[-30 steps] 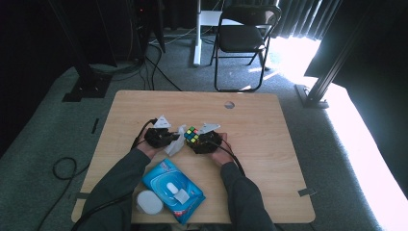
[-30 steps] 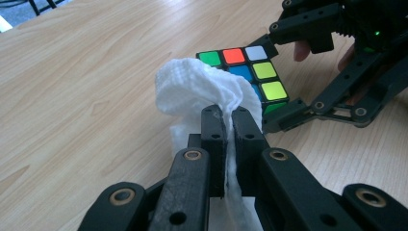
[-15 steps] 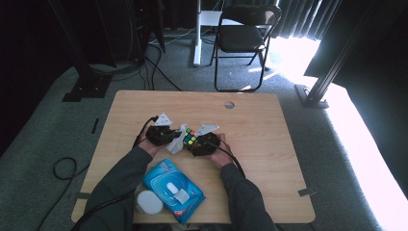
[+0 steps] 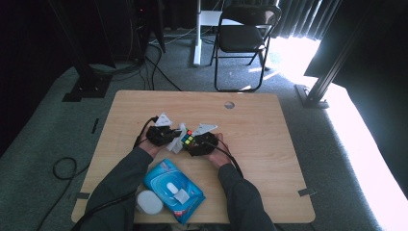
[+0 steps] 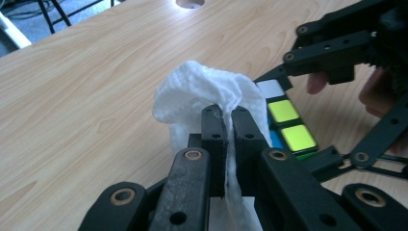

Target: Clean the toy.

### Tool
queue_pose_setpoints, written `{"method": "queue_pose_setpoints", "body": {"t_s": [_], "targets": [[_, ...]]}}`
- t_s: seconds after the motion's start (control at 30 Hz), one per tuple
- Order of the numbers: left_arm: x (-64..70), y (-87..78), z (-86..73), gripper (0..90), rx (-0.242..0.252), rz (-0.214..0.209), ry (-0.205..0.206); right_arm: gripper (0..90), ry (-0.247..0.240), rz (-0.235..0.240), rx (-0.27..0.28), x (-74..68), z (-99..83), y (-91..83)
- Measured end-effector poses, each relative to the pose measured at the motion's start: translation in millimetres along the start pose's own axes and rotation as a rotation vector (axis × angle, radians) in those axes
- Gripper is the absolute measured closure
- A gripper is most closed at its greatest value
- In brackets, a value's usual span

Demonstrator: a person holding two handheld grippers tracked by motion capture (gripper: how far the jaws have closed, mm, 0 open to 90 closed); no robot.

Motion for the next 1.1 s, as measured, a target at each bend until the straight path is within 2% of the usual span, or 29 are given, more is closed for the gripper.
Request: {"method": "queue_pose_setpoints", "body": {"t_s": [0.13,0.5,0.7,1.0,1.1], "targets": [[4.5,-1.3,2.7,86.5,0.004,-0.009,0.025,34.3,0.004,-0.003,0.005,-0.3,2.4,0.3],[5.7,-1.6,3.1,86.4,0.008,-0.012,0.034,34.3,0.014,-0.008,0.01,0.4,3.5,0.7],[2.0,-2.2,2.5,86.4,0.009,-0.004,0.023,34.3,0.011,-0.005,0.016,-0.9,4.8,-0.1],[-3.9,-2.5,0.6,86.4,0.014,0.033,-0.008,34.4,0.002,0.018,0.029,-6.6,5.5,0.8],[-2.7,-3.1,1.2,86.4,0.014,0.027,-0.007,34.3,0.002,0.018,0.029,-6.8,6.2,1.3]]}}
Point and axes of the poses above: each handheld gripper's, and its own axes: y roughly forward along the jaws, z roughly out of its top, x roughly to its right, the point moved 1 cm from there along y, roughly forward along the jaws, and after that the axes turned 9 degrees about z, right-handed, at the moved point
